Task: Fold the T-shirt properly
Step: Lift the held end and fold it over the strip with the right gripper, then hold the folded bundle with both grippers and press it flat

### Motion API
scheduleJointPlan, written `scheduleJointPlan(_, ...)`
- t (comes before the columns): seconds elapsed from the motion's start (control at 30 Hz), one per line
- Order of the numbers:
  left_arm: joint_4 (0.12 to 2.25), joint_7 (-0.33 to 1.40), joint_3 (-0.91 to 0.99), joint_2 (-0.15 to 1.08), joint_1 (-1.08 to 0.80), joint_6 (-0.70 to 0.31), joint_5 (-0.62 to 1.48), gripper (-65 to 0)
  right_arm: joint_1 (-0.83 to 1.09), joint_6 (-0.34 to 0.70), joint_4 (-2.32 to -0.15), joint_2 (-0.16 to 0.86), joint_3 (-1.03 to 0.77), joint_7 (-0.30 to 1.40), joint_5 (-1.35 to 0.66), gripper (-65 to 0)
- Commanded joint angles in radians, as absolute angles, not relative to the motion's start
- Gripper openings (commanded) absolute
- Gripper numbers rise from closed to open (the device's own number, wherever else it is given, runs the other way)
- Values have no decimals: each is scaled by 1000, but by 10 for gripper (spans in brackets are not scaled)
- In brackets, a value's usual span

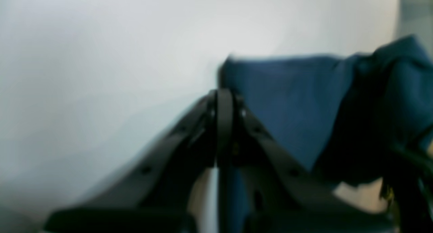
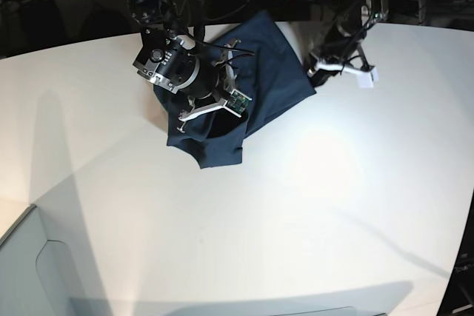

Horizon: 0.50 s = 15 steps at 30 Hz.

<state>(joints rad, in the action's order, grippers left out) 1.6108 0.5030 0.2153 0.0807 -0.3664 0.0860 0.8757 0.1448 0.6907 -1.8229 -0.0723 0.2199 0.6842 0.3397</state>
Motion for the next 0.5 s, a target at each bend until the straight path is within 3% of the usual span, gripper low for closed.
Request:
scheduleJointPlan(0.0, 1607, 503, 217, 71, -357, 88, 860, -650, 133, 698, -1844, -81, 226, 659, 325, -650)
scheduleJointPlan(0.47, 1590, 504, 217, 39, -292, 84, 769, -650, 147, 698, -1870, -44, 469, 656, 325, -650)
